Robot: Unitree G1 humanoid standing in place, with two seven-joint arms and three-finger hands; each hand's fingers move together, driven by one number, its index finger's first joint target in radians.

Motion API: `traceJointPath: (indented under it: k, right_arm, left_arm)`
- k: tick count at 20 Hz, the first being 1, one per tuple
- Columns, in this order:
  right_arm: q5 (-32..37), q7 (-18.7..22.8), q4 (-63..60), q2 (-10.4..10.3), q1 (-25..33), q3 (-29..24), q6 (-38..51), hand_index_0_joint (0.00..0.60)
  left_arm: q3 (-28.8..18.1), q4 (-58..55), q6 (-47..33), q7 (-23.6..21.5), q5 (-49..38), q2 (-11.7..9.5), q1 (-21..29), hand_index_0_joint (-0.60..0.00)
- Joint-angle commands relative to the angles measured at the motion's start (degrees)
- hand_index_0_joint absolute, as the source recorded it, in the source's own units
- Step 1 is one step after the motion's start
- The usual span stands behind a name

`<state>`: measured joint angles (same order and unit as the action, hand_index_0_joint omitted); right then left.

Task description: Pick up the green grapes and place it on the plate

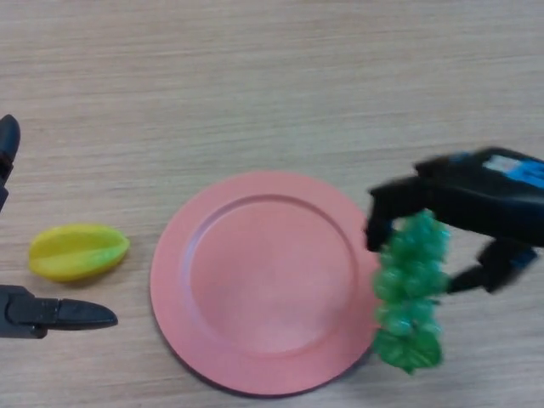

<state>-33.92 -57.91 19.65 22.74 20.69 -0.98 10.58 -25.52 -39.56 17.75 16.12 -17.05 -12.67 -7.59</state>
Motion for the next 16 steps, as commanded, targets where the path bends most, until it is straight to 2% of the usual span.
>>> traceJointPath:
  k: [1, 2, 3, 5, 6, 8, 10, 11, 12, 13, 16]
  right_arm:
    - [0.7, 7.7, 4.4, -2.1, 8.7, 1.8, -0.2, 0.600]
    - [0.0, 7.6, 4.9, -3.6, 9.9, 3.0, -1.7, 0.600]
    - [-1.2, 7.5, 5.8, -7.4, 12.7, 5.7, -6.0, 0.600]
    - [-3.2, 7.6, 4.8, -10.7, 15.3, 9.5, -10.0, 0.600]
    - [-3.5, 7.3, 5.0, -11.1, 15.5, 10.2, -11.9, 0.600]
    - [-8.0, 11.9, -0.1, -10.8, 18.1, 10.3, -2.0, 0.600]
    - [-9.5, 13.9, -1.5, -11.1, 18.9, 9.6, 1.4, 0.400]
    - [-9.9, 15.0, -1.6, -11.3, 19.1, 9.2, 2.2, 0.250]
    - [-10.1, 16.0, -1.4, -11.5, 19.1, 9.0, 2.3, 0.150]
    - [-10.0, 18.1, 0.1, -11.8, 18.0, 8.8, 1.0, 0.007]
    - [-8.0, 17.9, 3.4, -11.8, 15.2, 8.3, -2.3, 0.000]
  left_arm:
    - [-2.3, -3.0, -9.5, 0.1, -1.3, -1.3, 0.6, 0.000]
    - [-2.3, -3.1, -9.5, 0.2, -1.3, -1.2, 0.5, 0.000]
    - [-2.3, -3.4, -9.0, 0.4, -1.7, -1.3, 0.4, 0.000]
    - [-2.5, -4.0, -8.9, 0.7, -2.0, -1.2, 0.2, 0.000]
    - [-2.6, -4.1, -8.9, 0.8, -2.2, -1.0, 0.1, 0.000]
    - [-2.9, -4.1, -9.8, 1.1, -2.5, -0.5, -0.3, 0.000]
    - [-3.1, -4.1, -10.1, 1.2, -2.8, -0.3, -0.6, 0.000]
    - [-3.4, -4.2, -10.1, 1.5, -3.2, -0.2, -0.9, 0.000]
    - [-3.6, -4.3, -10.0, 1.7, -3.4, -0.1, -1.2, 0.000]
    - [-3.8, -4.9, -9.8, 2.1, -3.4, 0.2, -1.8, 0.000]
    - [-3.5, -5.3, -10.6, 2.3, -2.8, 1.0, -2.2, 0.000]
